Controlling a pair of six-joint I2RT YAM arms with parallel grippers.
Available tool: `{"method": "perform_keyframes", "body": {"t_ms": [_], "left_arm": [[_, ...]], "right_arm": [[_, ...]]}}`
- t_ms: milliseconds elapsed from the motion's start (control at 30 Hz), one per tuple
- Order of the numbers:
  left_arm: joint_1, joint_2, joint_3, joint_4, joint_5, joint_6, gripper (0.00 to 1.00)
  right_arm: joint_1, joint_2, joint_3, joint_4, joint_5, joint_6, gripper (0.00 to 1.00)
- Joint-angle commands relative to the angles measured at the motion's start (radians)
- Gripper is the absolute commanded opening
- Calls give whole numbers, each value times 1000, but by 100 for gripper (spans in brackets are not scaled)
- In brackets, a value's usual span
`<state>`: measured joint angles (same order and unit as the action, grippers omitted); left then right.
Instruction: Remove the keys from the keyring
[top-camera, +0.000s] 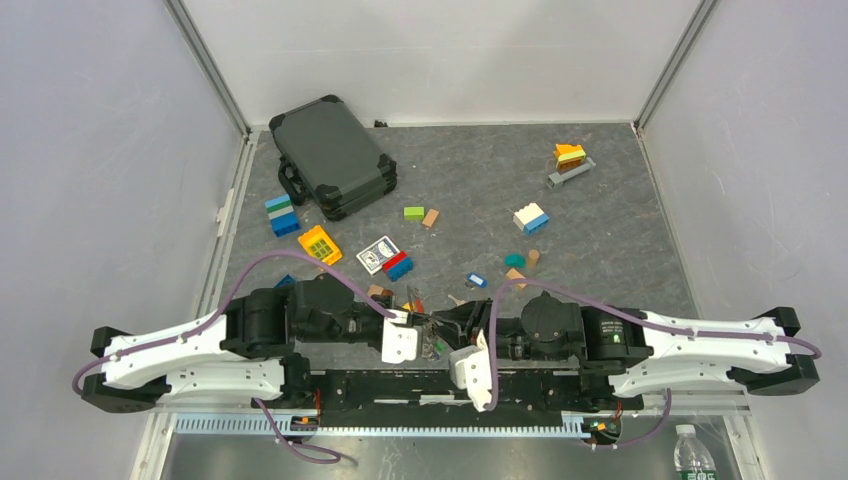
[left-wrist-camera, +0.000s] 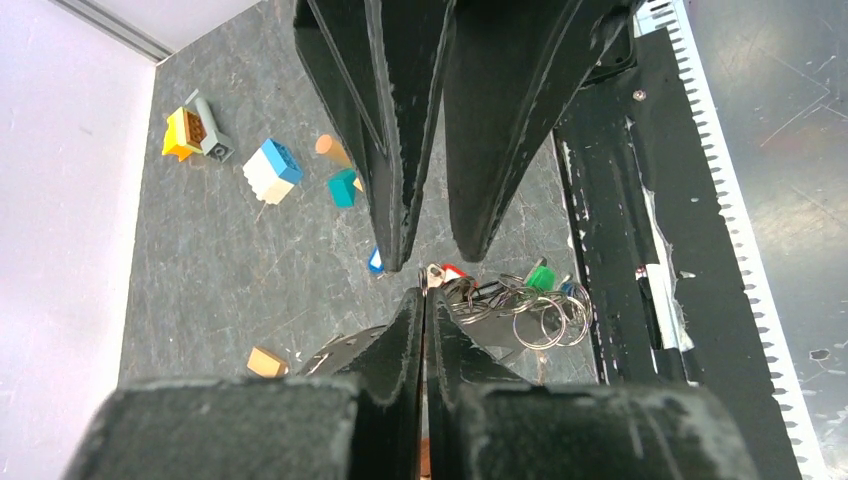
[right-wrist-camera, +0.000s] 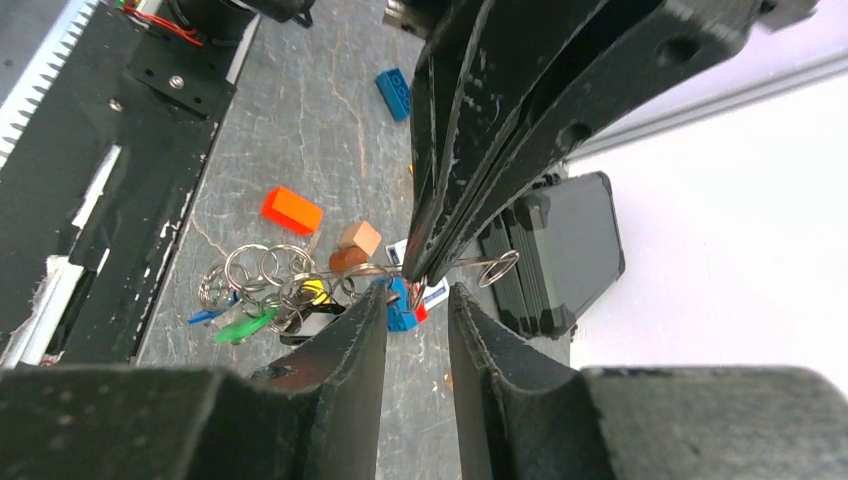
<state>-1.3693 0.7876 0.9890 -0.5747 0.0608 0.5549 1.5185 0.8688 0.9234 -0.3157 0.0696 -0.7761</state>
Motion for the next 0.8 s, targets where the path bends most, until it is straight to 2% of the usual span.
{"method": "perform_keyframes", "body": {"t_ms": [0,300,467,767], "left_arm": [[0,-8,49,38,2,21,2],[0,-6,48,38,28,18,2],[0,-6,48,38,34,17,2],[0,-8,48,38,34,19,2]], "right_arm": [[5,-7,-44,122,85,56,34],[5,20,-69,199,111,74,30],[5,36,-67,192,126,80,24],[5,53,-61,155,191,79,22]]}}
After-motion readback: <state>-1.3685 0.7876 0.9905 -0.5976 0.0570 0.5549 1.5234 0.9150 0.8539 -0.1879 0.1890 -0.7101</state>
